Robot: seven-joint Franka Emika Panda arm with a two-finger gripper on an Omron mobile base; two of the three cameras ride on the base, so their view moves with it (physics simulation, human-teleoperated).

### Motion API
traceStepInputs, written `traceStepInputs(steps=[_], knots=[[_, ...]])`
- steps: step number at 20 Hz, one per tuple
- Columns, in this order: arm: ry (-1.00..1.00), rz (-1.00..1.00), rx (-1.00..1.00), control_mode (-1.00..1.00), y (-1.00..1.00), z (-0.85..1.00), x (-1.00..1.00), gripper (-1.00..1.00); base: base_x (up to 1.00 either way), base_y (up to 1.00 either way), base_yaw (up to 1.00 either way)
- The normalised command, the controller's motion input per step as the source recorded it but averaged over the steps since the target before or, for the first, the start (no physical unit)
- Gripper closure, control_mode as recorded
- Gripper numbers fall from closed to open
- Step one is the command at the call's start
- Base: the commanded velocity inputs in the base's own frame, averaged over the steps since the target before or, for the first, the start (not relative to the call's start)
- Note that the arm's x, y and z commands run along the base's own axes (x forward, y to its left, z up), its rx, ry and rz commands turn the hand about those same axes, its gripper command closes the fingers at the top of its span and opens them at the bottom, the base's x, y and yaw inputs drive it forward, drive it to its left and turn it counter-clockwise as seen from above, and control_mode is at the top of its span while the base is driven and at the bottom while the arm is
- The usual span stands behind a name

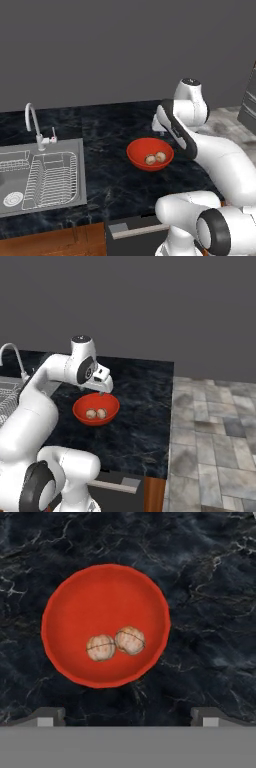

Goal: Pick the tangerines from the cabinet and place them in one bowl. Pick the lemon wedge from the sink and place it in the other bowl.

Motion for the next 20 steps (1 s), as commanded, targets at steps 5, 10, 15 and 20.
traceStepInputs(steps=[5,10,15,20], knots=[[0.00,0.08,0.00,-1.00,-0.02,0.00,-0.65,-1.00,0.00,0.00,0.00],[0.00,0.06,0.00,-1.00,0.00,0.00,-0.52,-1.00,0.00,0.00,0.00],[0.00,0.06,-0.03,-1.00,0.04,0.00,-0.33,-1.00,0.00,0.00,0.00],[0.00,0.03,-0.05,-1.00,0.16,0.02,-0.18,-1.00,0.00,0.00,0.00]])
